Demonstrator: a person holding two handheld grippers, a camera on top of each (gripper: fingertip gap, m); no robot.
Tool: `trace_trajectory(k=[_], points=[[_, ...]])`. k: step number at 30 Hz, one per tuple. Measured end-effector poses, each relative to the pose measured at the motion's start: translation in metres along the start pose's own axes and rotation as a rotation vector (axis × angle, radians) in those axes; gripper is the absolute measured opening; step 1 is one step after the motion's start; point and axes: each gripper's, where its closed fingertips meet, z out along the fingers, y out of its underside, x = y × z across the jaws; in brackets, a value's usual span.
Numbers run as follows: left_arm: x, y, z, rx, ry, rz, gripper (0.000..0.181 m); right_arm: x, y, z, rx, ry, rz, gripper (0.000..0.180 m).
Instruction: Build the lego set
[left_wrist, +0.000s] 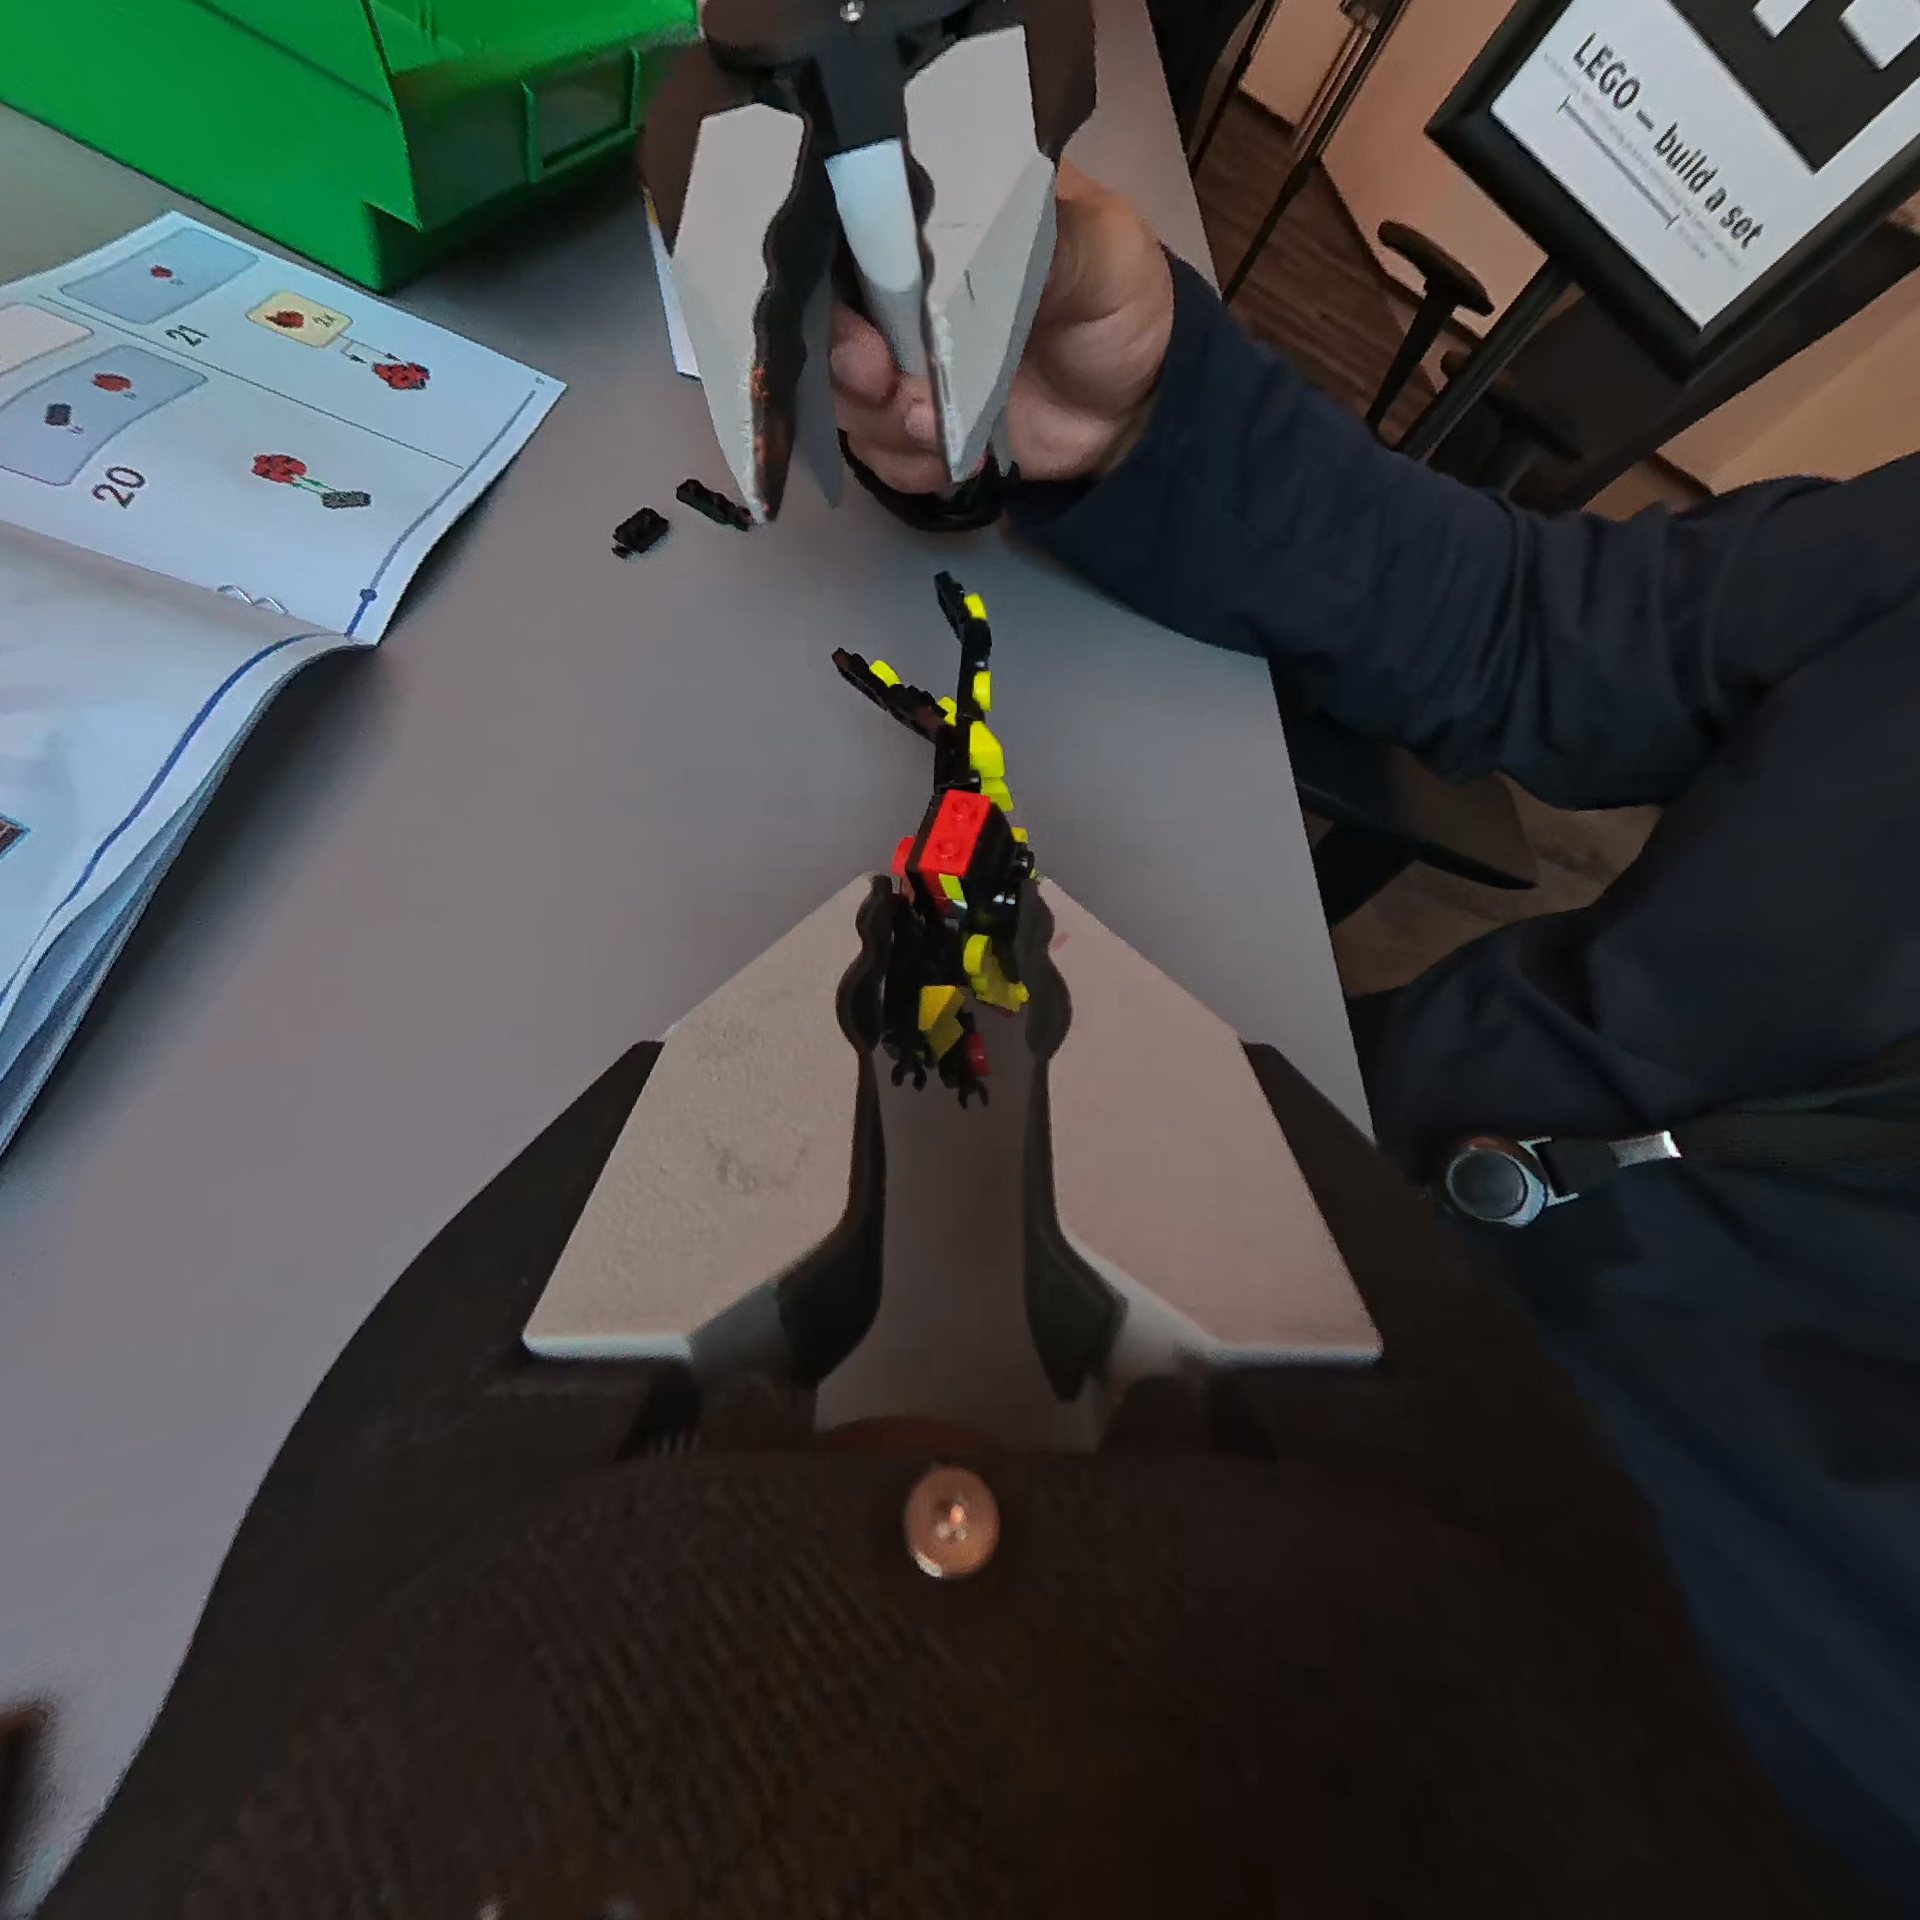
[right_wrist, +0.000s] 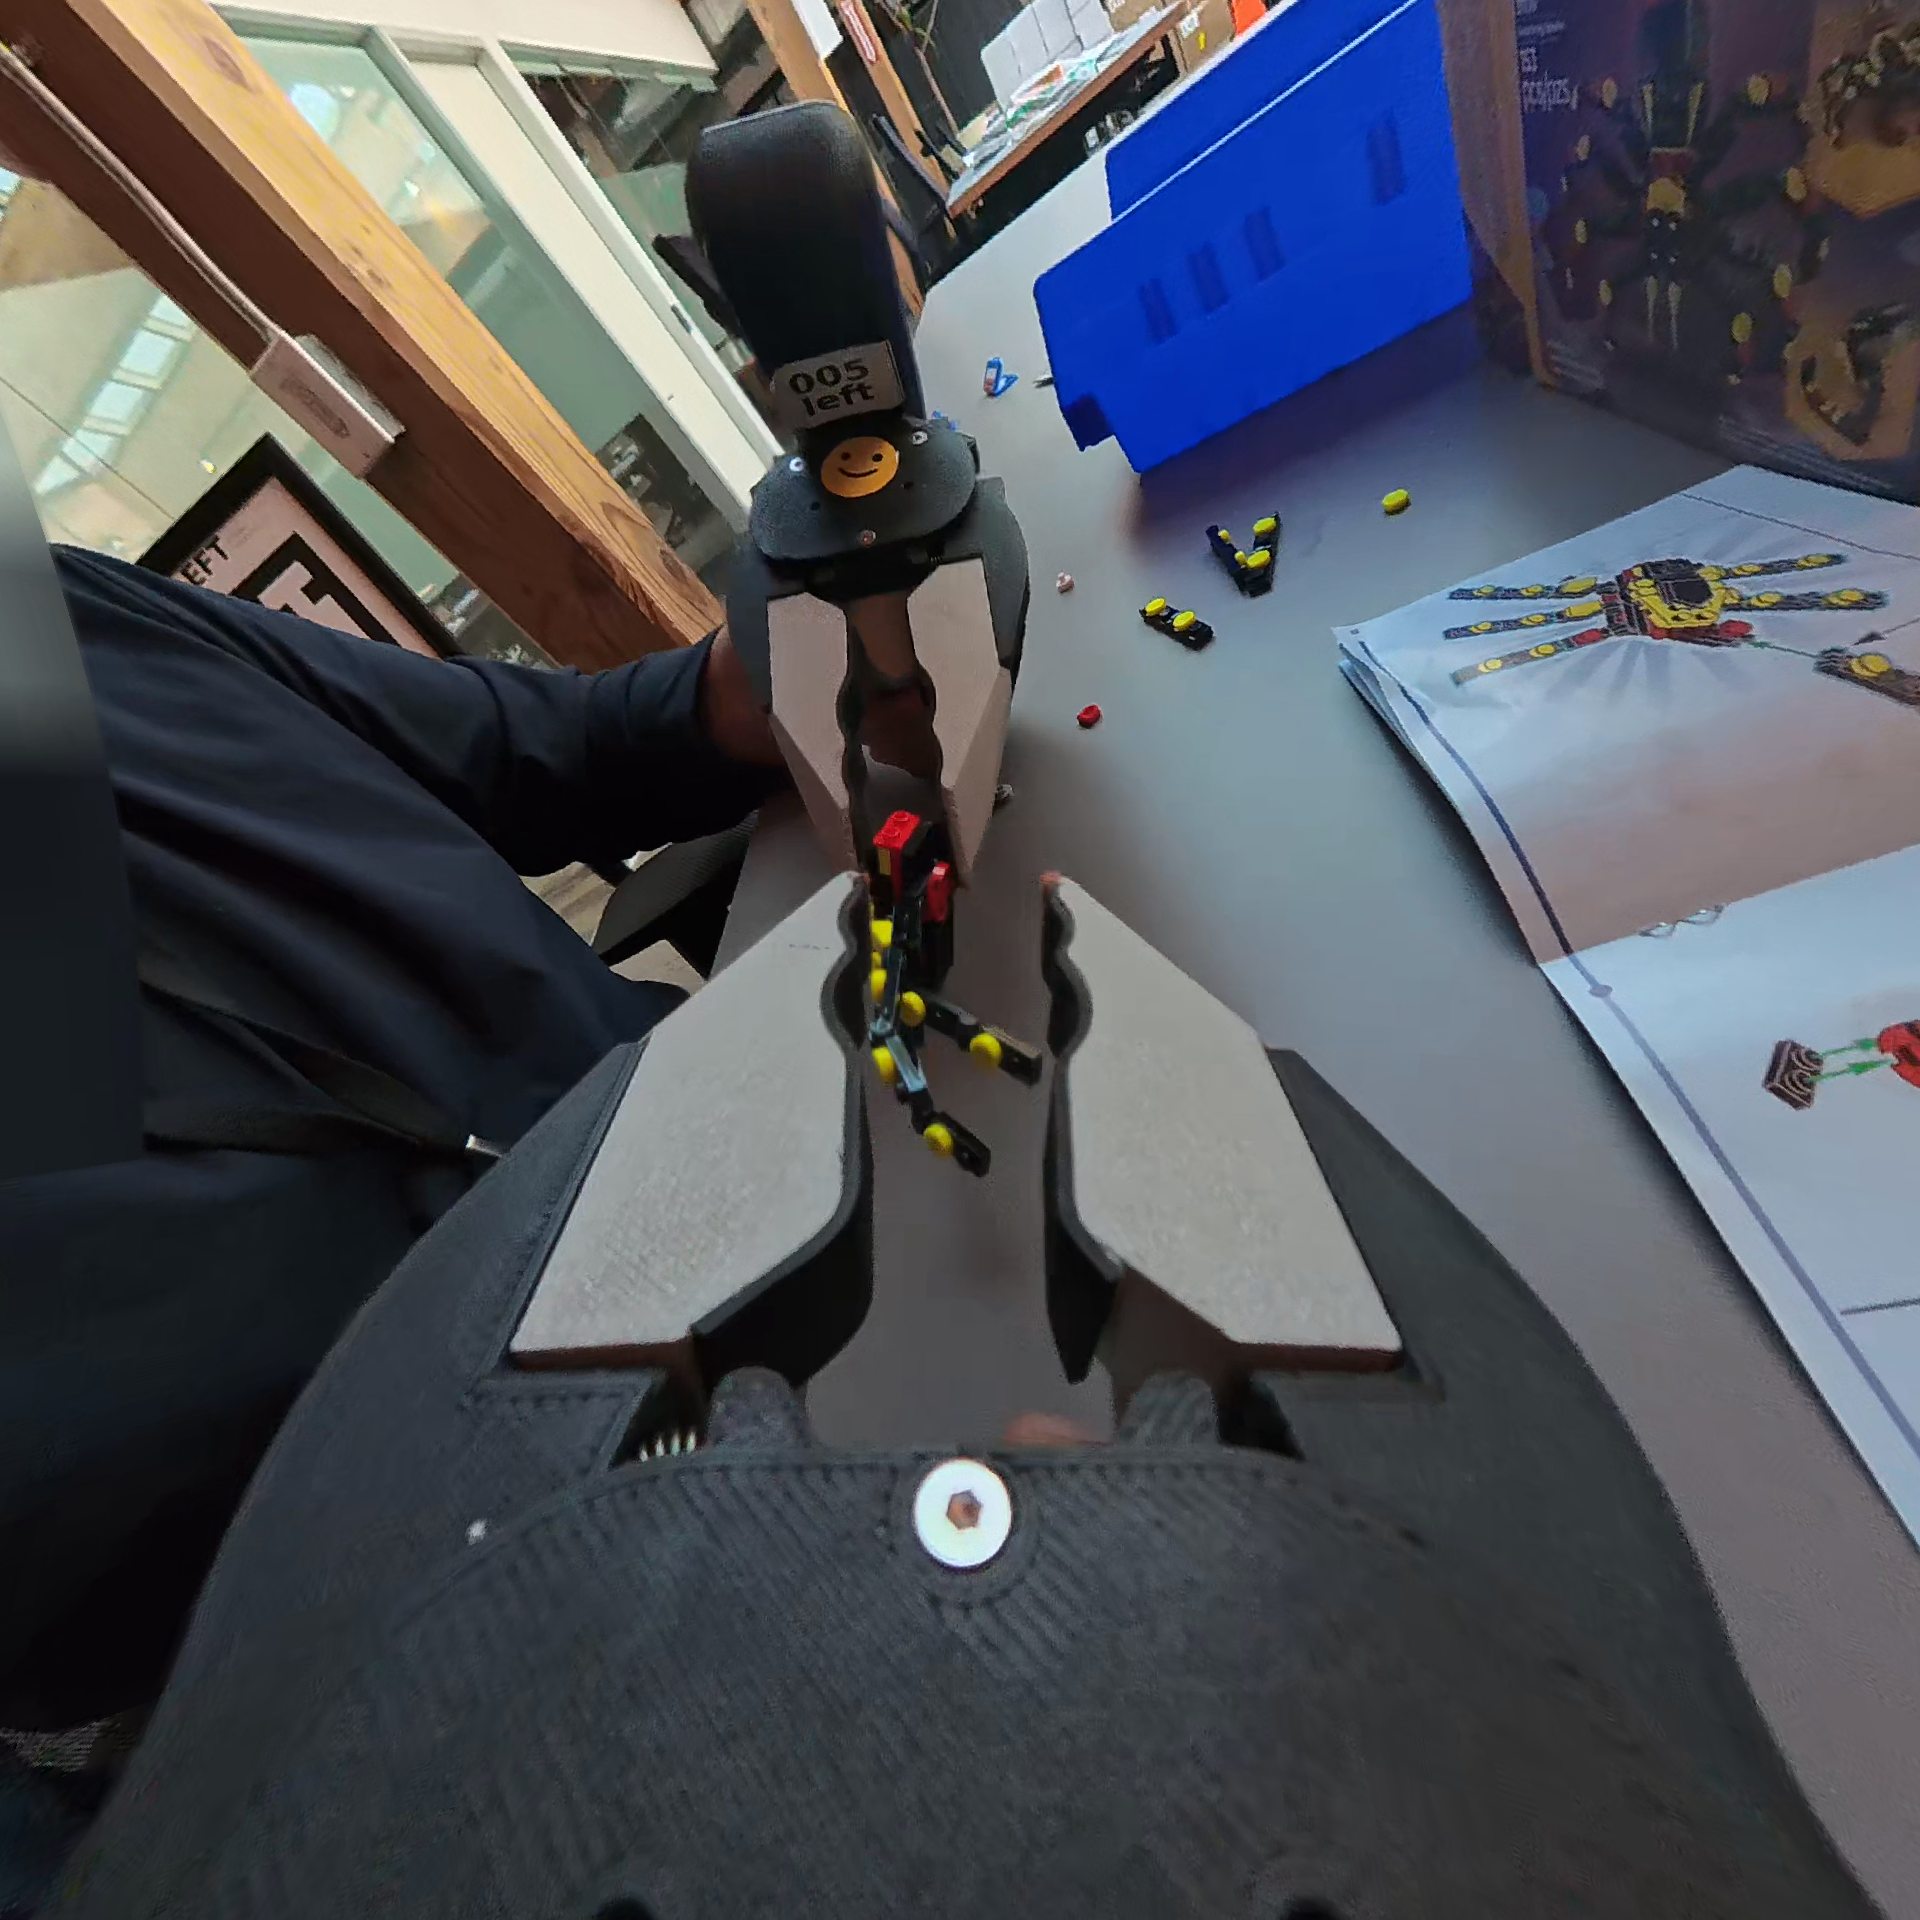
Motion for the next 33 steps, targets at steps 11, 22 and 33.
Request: trace_trajectory(k=[11,22,33], points=[[-0.009,-0.004,-0.007,0.042,-0.010,-0.071,0.021,0.000,0.040,0.003,-0.219,0.028,-0.053,0.028],[0.000,0.004,0.002,-0.021,0.047,-0.074,0.021,-0.014,0.029,0.004,-0.155,-0.052,-0.049,0.006],[0.005,0.015,0.013,-0.118,0.007,0.004,0.021,-0.017,0.025,0.007,-0.134,-0.075,-0.016,0.005]])
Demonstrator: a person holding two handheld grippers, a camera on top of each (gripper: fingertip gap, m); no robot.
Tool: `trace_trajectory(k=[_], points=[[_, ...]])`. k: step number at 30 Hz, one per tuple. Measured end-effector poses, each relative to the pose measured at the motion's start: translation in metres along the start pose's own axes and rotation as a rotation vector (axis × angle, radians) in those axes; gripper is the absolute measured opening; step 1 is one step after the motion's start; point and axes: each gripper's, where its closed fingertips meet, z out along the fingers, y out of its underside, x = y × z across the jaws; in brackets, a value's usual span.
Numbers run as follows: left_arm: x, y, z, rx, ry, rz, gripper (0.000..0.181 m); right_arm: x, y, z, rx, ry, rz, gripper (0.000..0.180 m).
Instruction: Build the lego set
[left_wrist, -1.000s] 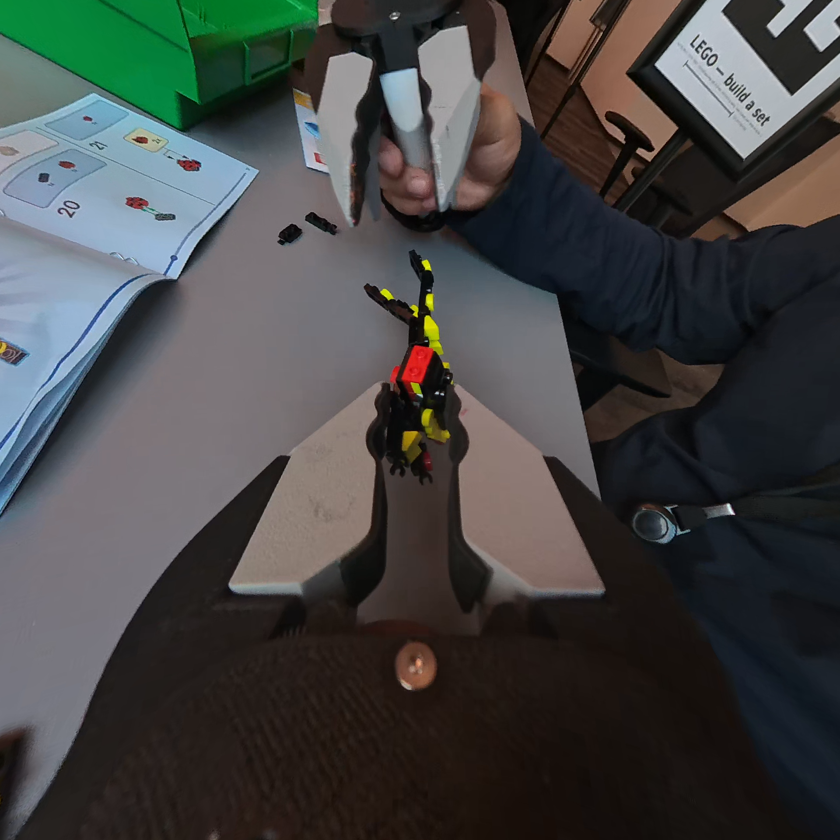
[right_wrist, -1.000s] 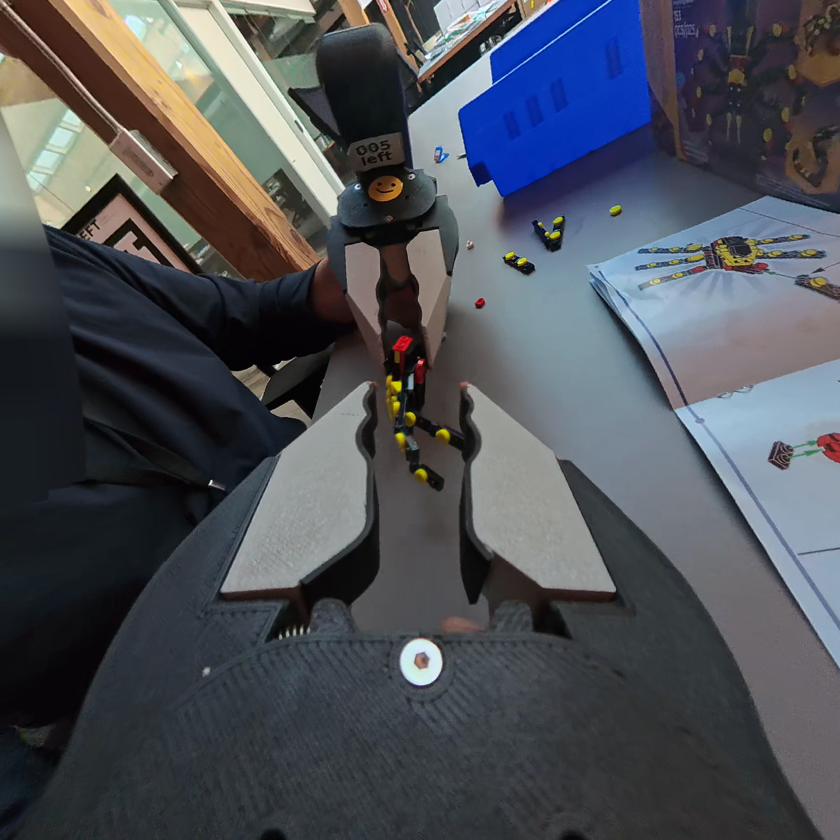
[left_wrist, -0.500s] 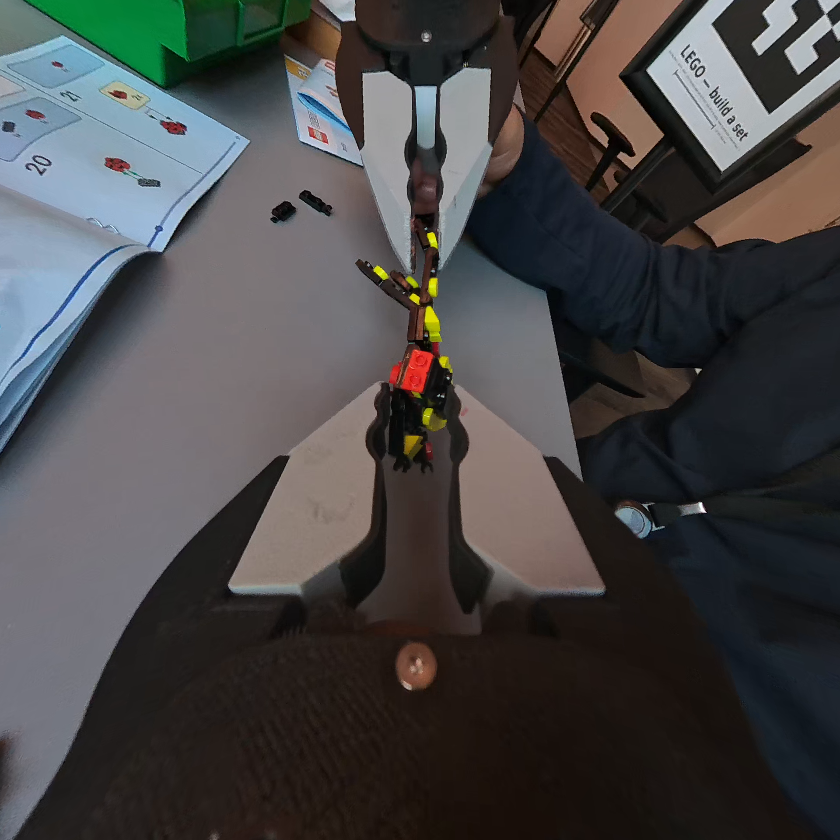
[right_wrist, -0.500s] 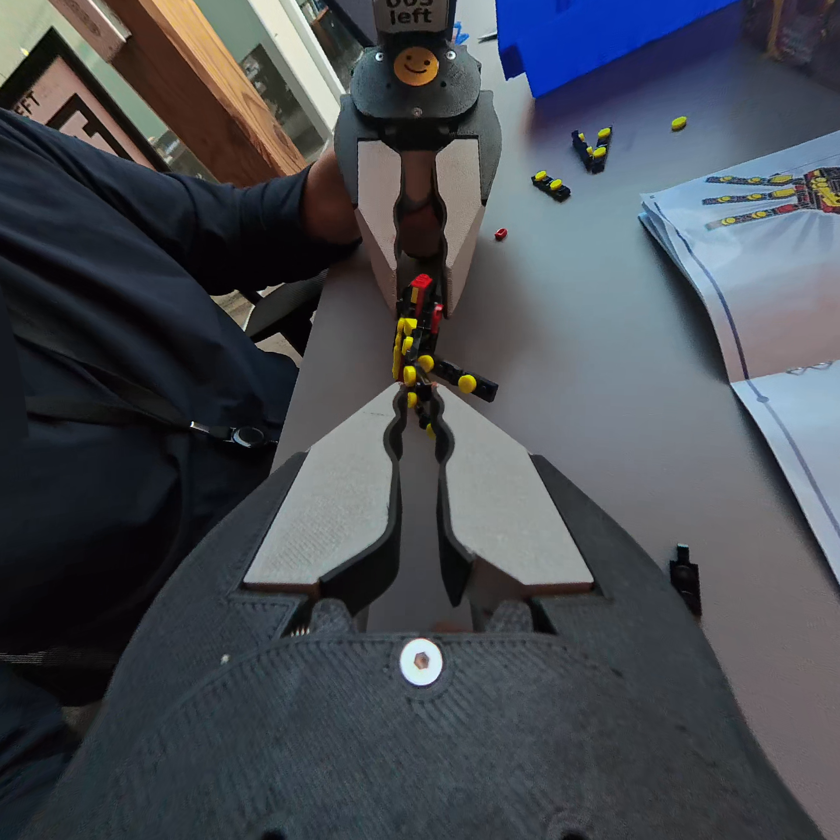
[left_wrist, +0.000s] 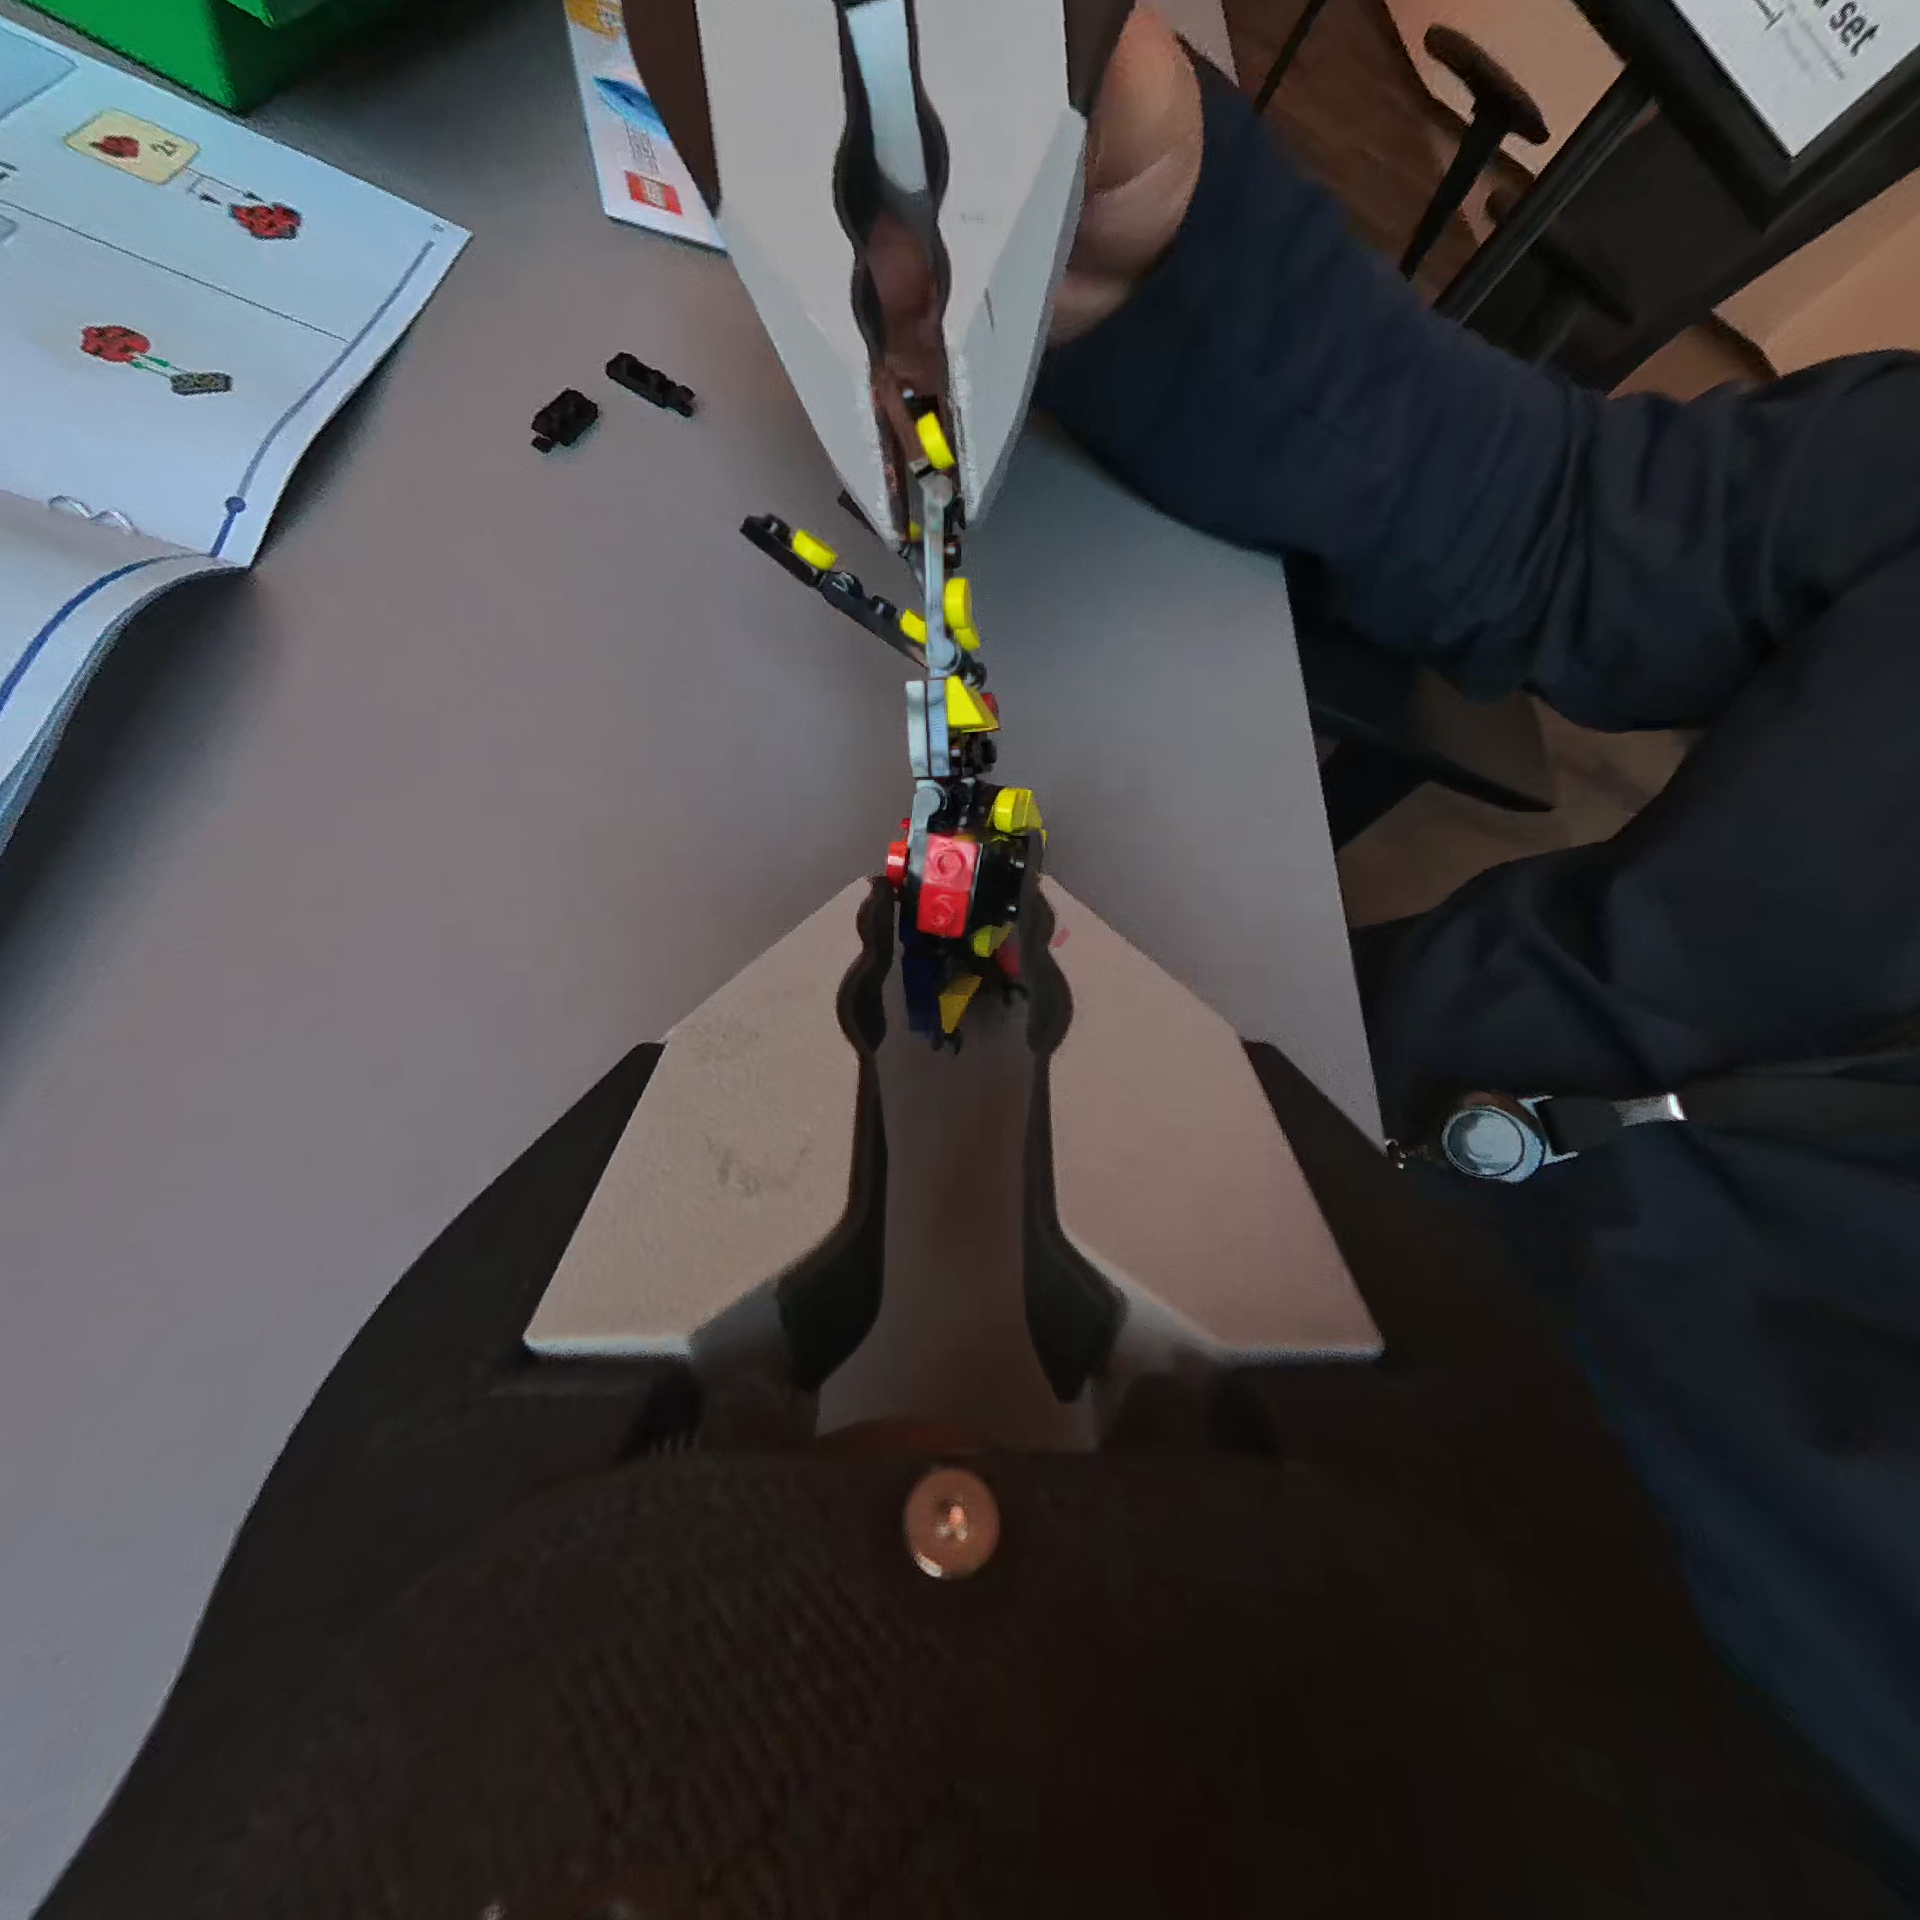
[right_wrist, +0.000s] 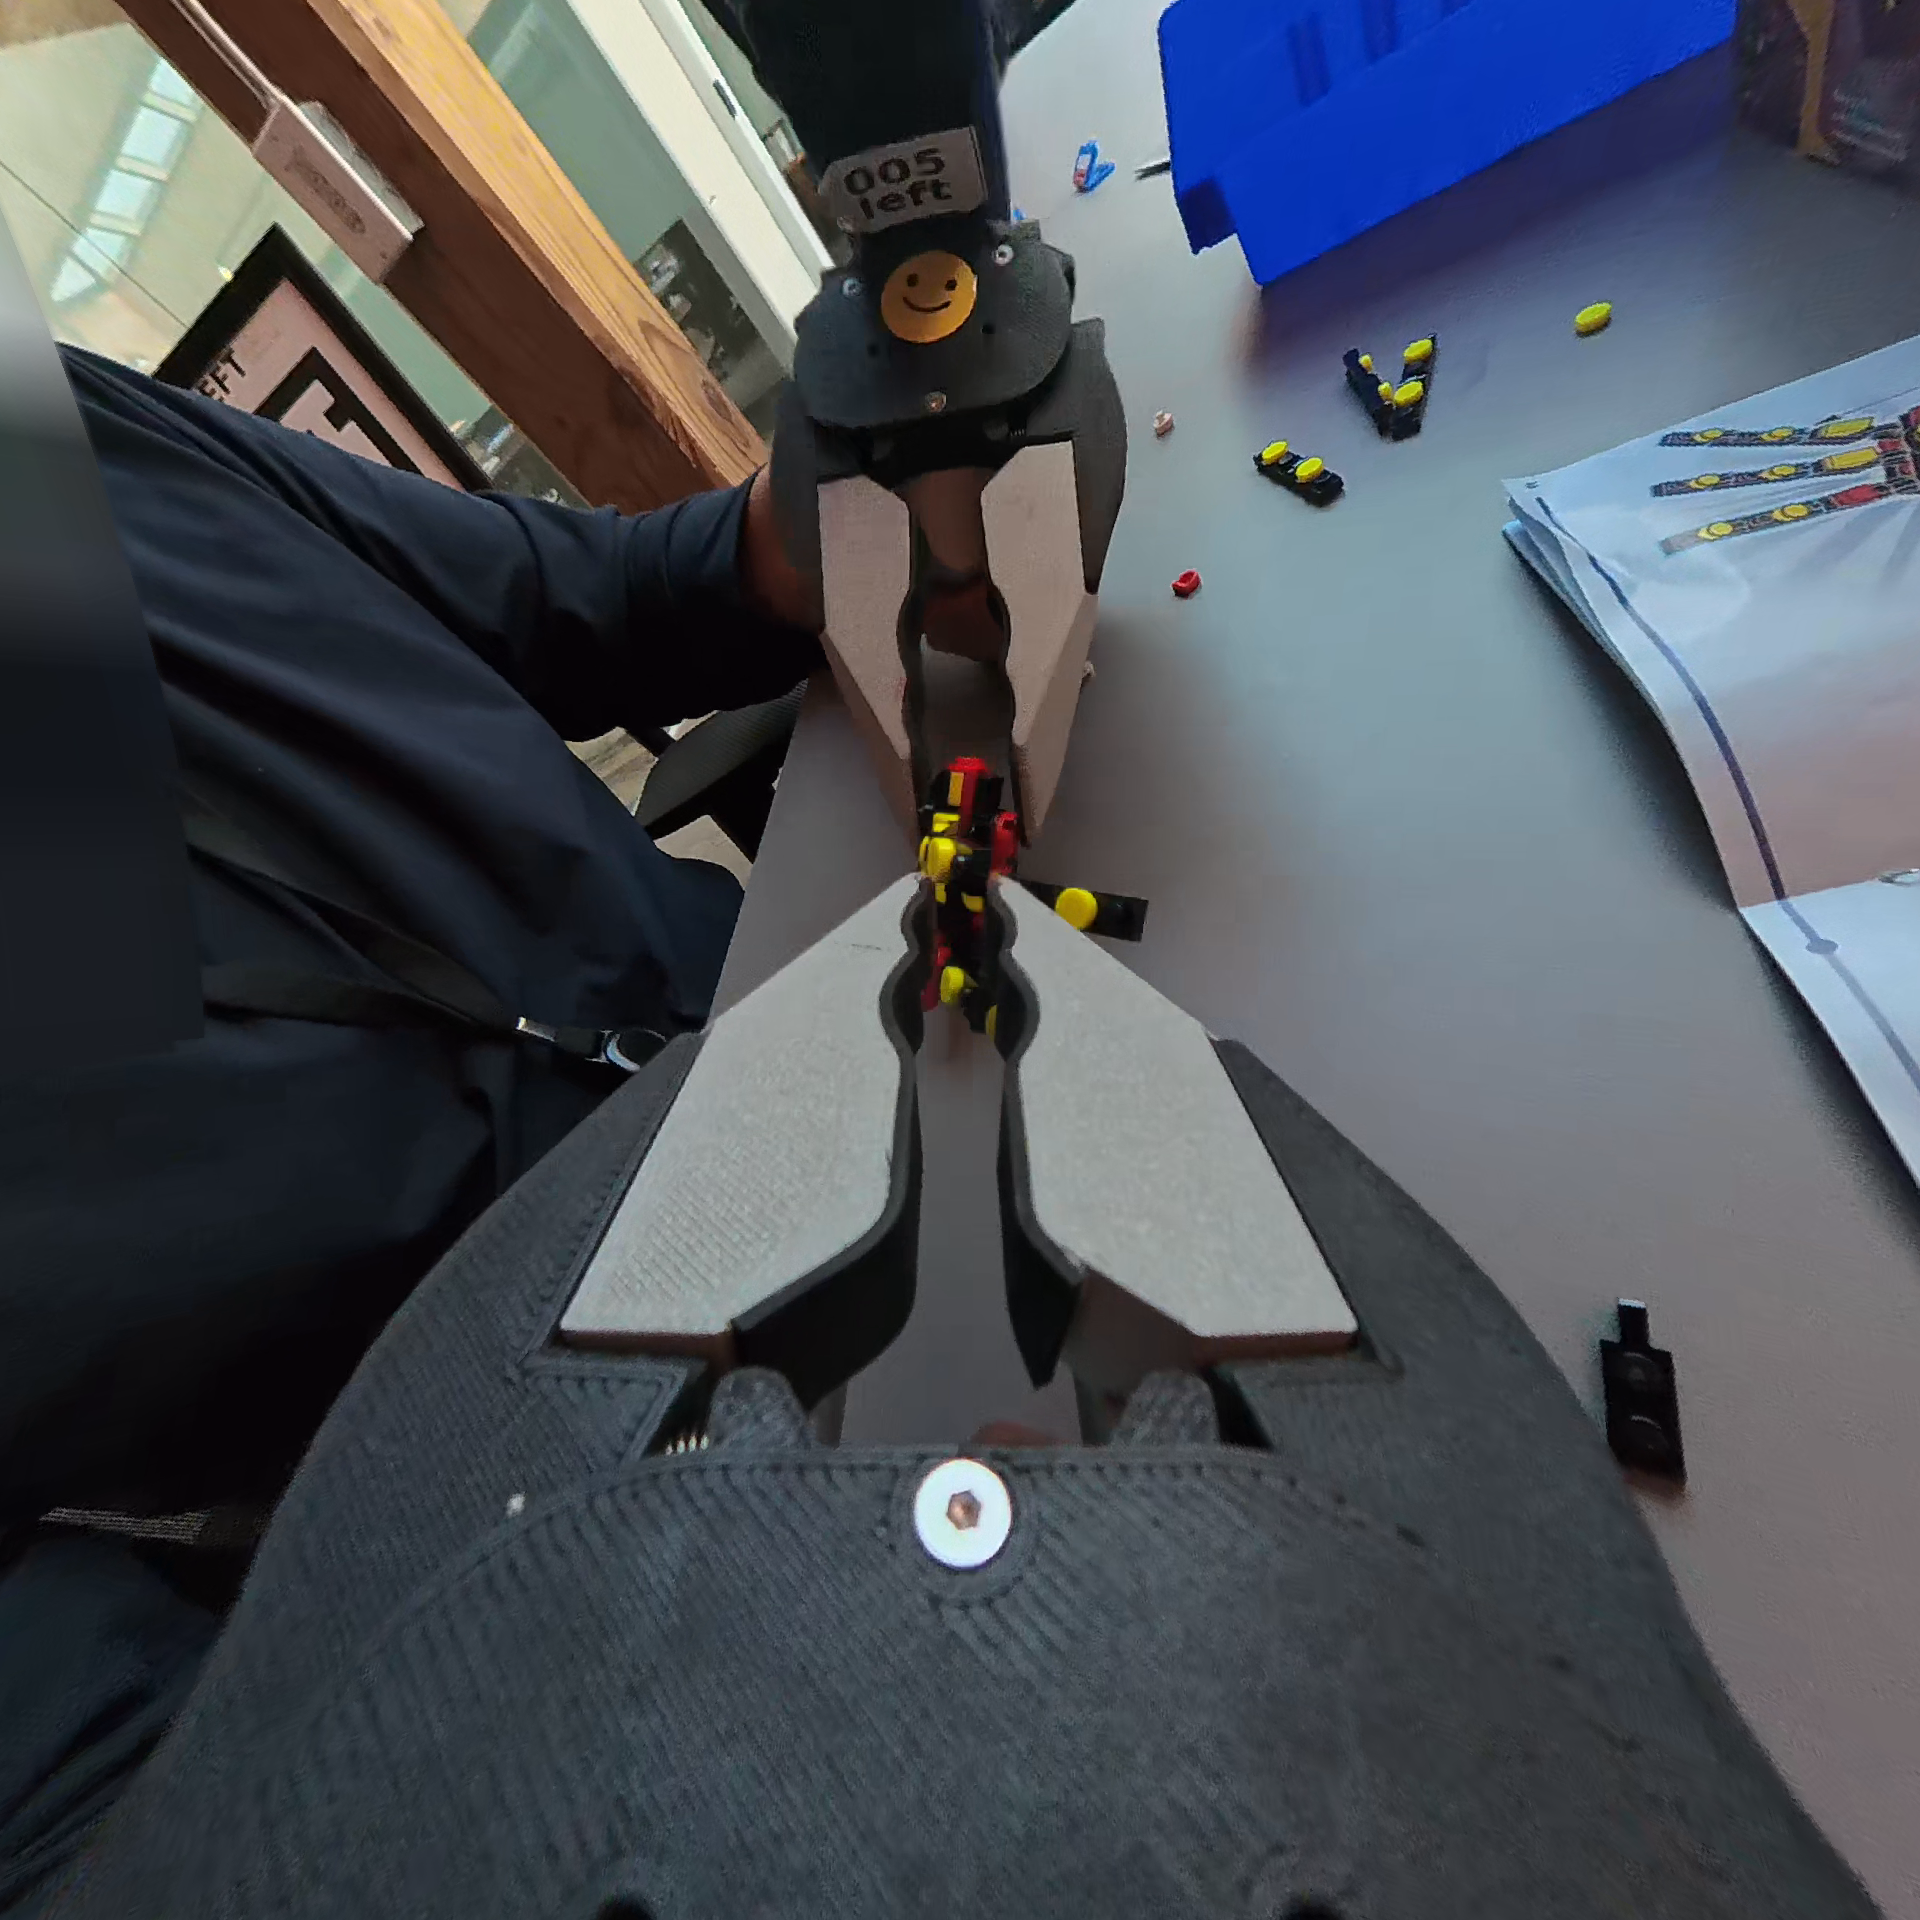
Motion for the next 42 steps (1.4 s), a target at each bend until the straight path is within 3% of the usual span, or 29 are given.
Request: trace_trajectory(k=[10,14,27,32,36,42], points=[[0.001,-0.001,0.004,-0.006,0.001,0.009,0.021,-0.003,-0.012,0.005,0.046,-0.005,-0.010,0.004],[0.002,-0.004,0.001,0.024,0.027,-0.015,0.021,-0.001,-0.013,-0.004,0.059,0.014,-0.023,0.036],[0.003,-0.010,-0.006,0.077,0.036,-0.013,0.021,-0.002,0.014,0.001,-0.096,0.027,-0.115,0.030],[-0.004,-0.023,-0.021,0.205,0.107,-0.144,0.020,-0.015,0.000,0.000,-0.029,0.029,-0.226,0.064],[-0.005,-0.031,-0.032,0.293,0.194,-0.243,0.021,-0.016,-0.009,0.002,-0.010,0.147,-0.411,0.074],[-0.001,-0.032,-0.035,0.309,0.235,-0.264,0.021,-0.003,-0.005,0.014,-0.102,0.405,-0.649,0.074]])
